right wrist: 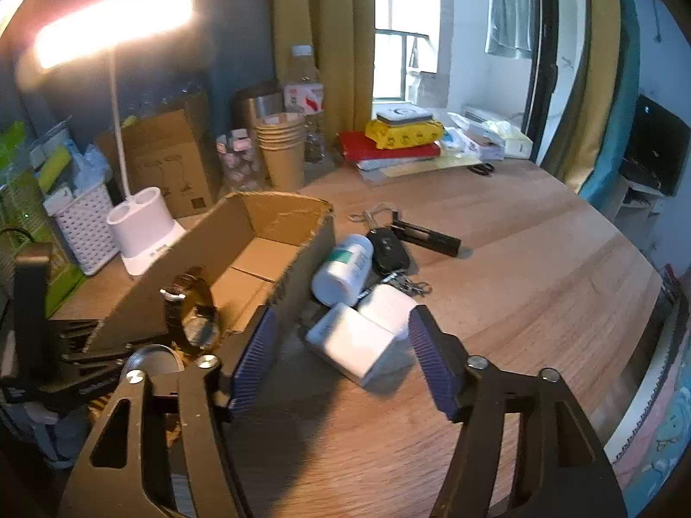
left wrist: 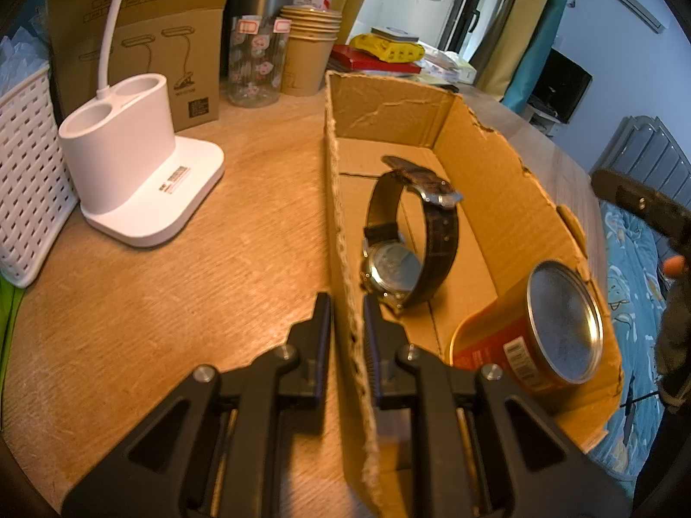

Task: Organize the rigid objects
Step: 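Move the right tool back to the white charger, then grasp the white charger with the right tool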

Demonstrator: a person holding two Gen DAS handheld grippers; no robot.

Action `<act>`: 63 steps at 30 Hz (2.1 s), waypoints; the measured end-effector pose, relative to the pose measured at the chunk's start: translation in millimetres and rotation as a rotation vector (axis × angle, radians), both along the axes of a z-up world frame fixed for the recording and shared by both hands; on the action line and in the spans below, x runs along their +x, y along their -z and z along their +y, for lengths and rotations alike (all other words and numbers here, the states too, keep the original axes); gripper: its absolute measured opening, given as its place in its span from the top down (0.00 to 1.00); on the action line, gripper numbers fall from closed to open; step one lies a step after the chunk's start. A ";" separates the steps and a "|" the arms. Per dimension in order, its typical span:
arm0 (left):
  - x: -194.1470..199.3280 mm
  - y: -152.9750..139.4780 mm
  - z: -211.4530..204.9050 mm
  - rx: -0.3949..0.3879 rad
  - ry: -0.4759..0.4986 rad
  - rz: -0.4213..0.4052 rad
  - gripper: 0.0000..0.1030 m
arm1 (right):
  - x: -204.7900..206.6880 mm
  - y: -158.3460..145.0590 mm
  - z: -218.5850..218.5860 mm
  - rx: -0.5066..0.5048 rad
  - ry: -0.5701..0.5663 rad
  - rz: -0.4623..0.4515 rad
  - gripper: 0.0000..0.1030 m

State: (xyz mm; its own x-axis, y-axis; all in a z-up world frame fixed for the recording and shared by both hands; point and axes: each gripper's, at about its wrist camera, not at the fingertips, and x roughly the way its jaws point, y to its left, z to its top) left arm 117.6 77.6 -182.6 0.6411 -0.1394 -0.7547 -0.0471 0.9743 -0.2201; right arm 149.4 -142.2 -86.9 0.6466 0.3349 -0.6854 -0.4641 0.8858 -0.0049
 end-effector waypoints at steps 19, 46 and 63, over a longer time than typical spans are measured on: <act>0.1 -0.1 0.1 0.000 0.000 0.000 0.85 | 29.9 54.6 2.2 -0.010 0.005 0.120 0.32; -0.7 -0.5 -0.3 -0.002 -0.001 0.000 0.84 | 45.0 70.1 -2.7 -0.052 -0.001 0.138 0.31; -0.5 -0.5 -0.1 -0.003 -0.001 0.001 0.84 | 34.1 74.5 22.2 -0.134 -0.148 0.116 0.36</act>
